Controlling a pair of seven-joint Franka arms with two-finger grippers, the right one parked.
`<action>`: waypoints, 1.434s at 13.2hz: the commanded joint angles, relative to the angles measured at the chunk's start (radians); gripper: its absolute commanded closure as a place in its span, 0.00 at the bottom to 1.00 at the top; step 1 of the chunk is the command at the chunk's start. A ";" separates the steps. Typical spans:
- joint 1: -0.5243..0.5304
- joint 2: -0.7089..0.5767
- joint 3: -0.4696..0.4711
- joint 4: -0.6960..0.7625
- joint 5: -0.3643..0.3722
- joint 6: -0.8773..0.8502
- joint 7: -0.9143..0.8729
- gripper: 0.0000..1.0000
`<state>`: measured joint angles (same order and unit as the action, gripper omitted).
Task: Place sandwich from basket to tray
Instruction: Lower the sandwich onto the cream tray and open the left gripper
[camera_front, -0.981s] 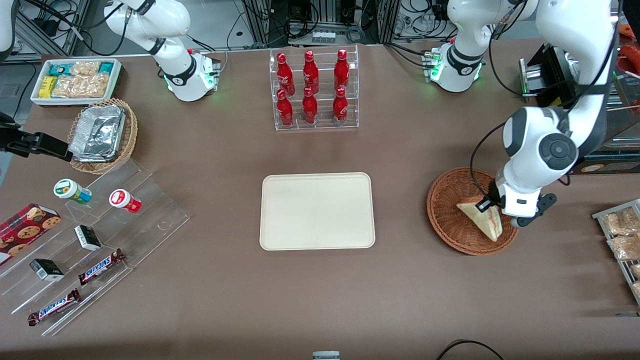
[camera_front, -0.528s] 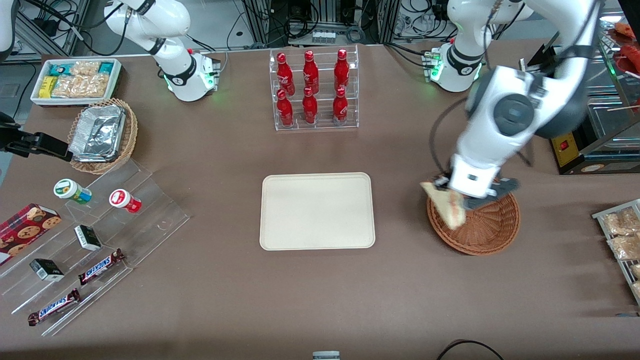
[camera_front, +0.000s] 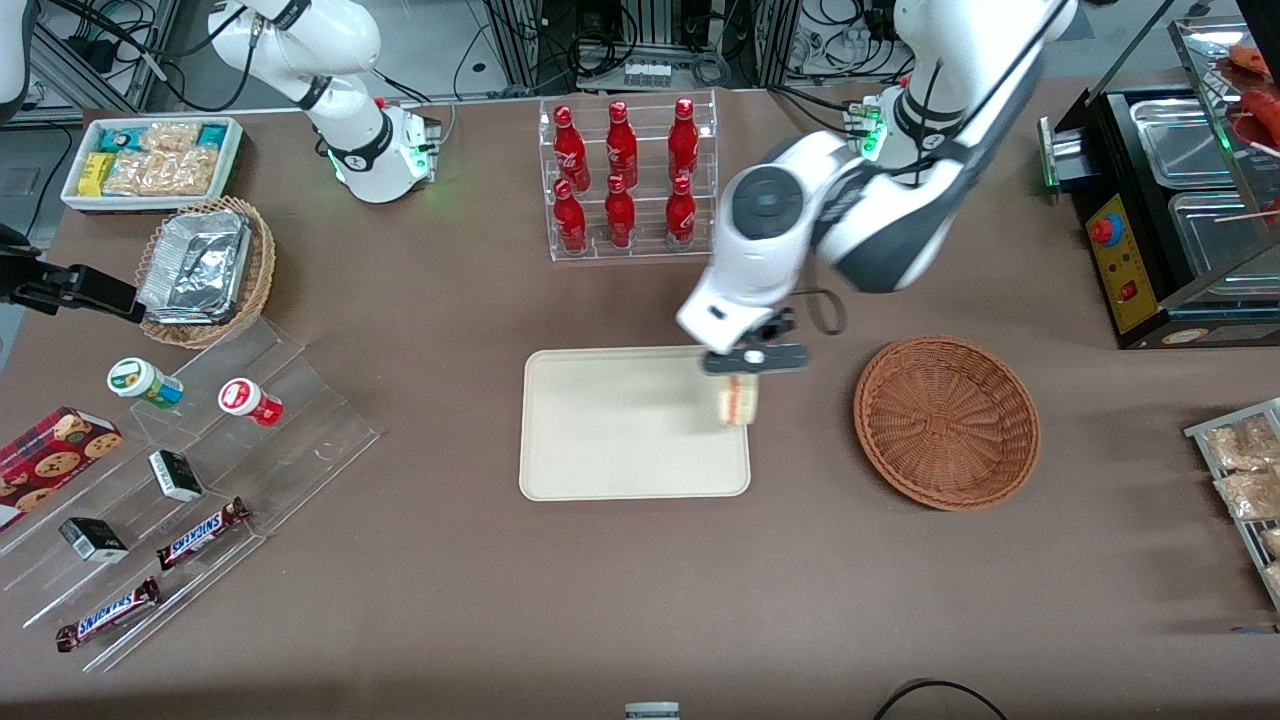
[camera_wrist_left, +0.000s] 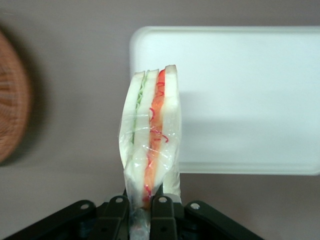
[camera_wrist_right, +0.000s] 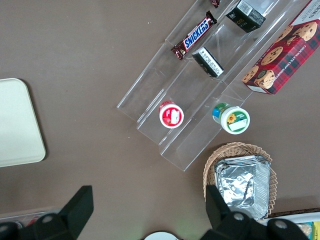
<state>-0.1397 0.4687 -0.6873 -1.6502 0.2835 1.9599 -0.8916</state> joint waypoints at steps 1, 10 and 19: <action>-0.089 0.149 -0.001 0.130 0.092 -0.021 -0.065 1.00; -0.254 0.358 0.047 0.302 0.255 -0.007 -0.167 1.00; -0.379 0.461 0.158 0.443 0.255 0.019 -0.228 0.91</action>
<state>-0.4960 0.8981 -0.5410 -1.2530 0.5179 1.9699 -1.1127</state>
